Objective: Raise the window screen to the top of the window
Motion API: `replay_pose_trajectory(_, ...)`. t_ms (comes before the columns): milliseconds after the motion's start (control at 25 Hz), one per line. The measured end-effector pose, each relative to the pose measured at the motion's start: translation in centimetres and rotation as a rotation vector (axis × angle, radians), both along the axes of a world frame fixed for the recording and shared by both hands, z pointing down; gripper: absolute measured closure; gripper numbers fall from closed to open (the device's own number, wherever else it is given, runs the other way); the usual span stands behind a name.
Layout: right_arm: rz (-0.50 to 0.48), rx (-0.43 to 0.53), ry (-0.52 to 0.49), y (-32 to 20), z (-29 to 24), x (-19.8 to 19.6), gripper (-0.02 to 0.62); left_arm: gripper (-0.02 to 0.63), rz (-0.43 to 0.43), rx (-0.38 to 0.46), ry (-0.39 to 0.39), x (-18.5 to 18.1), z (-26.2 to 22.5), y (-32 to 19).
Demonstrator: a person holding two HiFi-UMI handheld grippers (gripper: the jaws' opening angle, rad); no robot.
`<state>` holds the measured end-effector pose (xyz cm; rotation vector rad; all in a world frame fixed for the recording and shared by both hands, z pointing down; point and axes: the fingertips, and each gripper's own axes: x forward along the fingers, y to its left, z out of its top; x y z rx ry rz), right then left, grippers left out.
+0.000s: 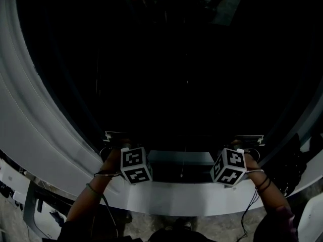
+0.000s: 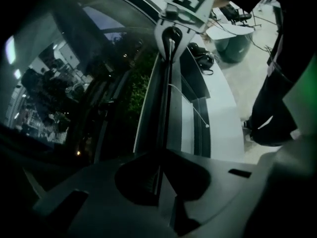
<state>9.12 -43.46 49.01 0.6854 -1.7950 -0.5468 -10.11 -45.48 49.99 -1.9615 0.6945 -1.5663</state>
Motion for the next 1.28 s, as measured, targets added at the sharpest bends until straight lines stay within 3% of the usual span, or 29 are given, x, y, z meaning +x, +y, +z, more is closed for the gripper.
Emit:
replay_pose_trajectory(80,0.036,-0.087,-0.019,-0.2,-0.3,-0.2,0.568,0.575,-0.011,-0.032,-0.026,0.0,-0.2,-0.2)
replay_pose_trajectory(160,0.053,-0.148,-0.052,0.0,-0.6,-0.3,0.568,0.581,-0.012,-0.032,-0.003,0.0,-0.3,0.1)
replay_pose_trajectory(400,0.018,-0.106,-0.068,0.0,-2.4,-0.1,0.568,0.574,-0.001,0.013,0.17,0.3,-2.3,0.0)
replay_pose_trajectory(560,-0.017,-0.062,0.026,-0.3,-3.8,-0.2,0.569,0.578,0.016,-0.002,0.053,0.2,-3.8,-0.5)
replay_pose_trajectory(640,-0.028,-0.052,0.028,-0.2,-3.6,-0.2,0.569,0.58,0.028,0.01,0.033,0.3,-3.6,-0.4)
replay_pose_trajectory(840,-0.058,-0.016,-0.021,0.1,-3.7,-0.1,0.569,0.572,0.019,-0.012,0.223,0.4,-4.1,0.0)
replay_pose_trajectory(880,-0.062,0.04,-0.037,0.0,-4.6,-0.1,0.569,0.569,0.026,0.036,0.265,0.4,-5.0,-0.1)
replay_pose_trajectory(1000,-0.05,0.314,-0.093,-0.5,-10.5,0.0,0.568,0.566,0.058,0.297,0.383,0.2,-10.8,-0.6)
replay_pose_trajectory(1080,-0.039,0.361,-0.14,-0.8,-14.3,0.0,0.568,0.56,0.049,0.319,0.42,0.0,-14.7,-0.9)
replay_pose_trajectory(1160,-0.047,0.352,-0.16,-0.8,-17.1,-0.3,0.566,0.56,0.057,0.322,0.401,-0.2,-17.5,-0.9)
replay_pose_trajectory(1280,-0.059,0.411,-0.134,-0.7,-21.1,-0.7,0.566,0.56,0.075,0.391,0.388,-0.5,-21.4,-1.1)
